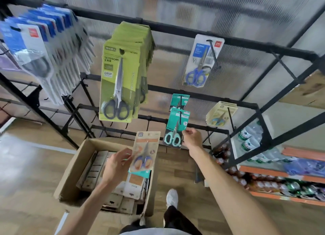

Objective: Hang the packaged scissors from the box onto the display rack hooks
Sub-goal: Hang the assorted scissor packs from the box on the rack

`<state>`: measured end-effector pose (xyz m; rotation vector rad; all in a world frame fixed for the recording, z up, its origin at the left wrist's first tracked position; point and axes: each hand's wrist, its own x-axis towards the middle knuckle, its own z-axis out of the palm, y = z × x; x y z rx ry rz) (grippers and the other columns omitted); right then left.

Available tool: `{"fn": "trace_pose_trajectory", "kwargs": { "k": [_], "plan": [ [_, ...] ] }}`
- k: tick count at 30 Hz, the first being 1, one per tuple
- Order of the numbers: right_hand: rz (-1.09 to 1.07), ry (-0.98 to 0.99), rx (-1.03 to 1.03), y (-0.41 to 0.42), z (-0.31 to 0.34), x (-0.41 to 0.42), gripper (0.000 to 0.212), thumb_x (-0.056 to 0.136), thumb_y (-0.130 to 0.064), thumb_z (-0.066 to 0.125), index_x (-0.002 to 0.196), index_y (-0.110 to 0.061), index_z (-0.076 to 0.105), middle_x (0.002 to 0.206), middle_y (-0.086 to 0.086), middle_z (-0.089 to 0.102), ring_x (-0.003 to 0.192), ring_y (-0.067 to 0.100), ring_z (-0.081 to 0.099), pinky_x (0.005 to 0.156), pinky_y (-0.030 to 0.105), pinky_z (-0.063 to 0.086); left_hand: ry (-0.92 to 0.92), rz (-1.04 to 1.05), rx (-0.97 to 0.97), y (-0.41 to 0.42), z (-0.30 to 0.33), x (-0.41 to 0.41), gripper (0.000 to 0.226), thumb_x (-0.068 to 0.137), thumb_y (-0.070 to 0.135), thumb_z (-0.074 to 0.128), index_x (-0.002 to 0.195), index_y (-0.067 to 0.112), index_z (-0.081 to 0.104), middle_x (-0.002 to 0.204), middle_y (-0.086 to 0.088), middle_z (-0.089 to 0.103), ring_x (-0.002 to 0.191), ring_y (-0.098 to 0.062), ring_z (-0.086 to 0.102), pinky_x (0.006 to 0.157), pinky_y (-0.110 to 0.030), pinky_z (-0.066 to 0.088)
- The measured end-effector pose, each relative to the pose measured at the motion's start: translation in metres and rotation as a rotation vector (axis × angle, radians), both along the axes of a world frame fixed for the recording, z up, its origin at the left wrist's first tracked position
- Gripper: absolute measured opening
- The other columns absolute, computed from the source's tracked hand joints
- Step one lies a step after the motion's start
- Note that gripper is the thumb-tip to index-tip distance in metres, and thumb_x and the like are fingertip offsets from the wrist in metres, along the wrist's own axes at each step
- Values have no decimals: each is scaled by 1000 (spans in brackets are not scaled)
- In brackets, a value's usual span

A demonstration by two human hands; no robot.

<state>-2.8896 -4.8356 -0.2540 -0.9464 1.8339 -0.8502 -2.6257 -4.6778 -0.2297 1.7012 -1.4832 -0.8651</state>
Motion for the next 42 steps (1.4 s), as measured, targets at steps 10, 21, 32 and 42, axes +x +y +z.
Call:
{"fn": "trace_pose_trajectory", "kwargs": {
  "k": [10, 21, 32, 42],
  "plan": [
    [93, 76, -15, -90, -4, -2, 10, 97, -26, 64, 100, -17, 67, 102, 3, 71, 85, 21, 72, 75, 44, 63, -2, 92, 59, -24, 0, -8, 5, 93, 12, 67, 93, 16, 69, 82, 13, 76, 77, -2, 72, 65, -33, 62],
    [152, 148, -15, -138, -31, -6, 36, 86, -55, 58, 82, -22, 72, 91, 4, 76, 80, 24, 73, 76, 49, 61, 91, 142, 174, -40, 11, -22, 11, 93, 20, 66, 96, 11, 71, 80, 8, 77, 71, -8, 74, 63, -41, 62],
    [203, 258, -42, -128, -13, 0, 38, 95, -47, 61, 108, -11, 69, 108, 5, 71, 96, 23, 69, 85, 41, 58, 106, 140, 156, -27, -5, -14, 13, 94, 12, 65, 96, 24, 68, 90, 8, 77, 77, -7, 74, 67, -34, 62],
    [720, -1, 64, 106, 24, 16, 24, 94, -26, 68, 116, -25, 58, 115, -11, 65, 102, -4, 62, 92, 16, 51, 158, 7, 157, -18, -30, -17, 9, 95, 18, 64, 102, 15, 70, 93, 5, 77, 81, -5, 73, 71, -32, 62]
  ]
}}
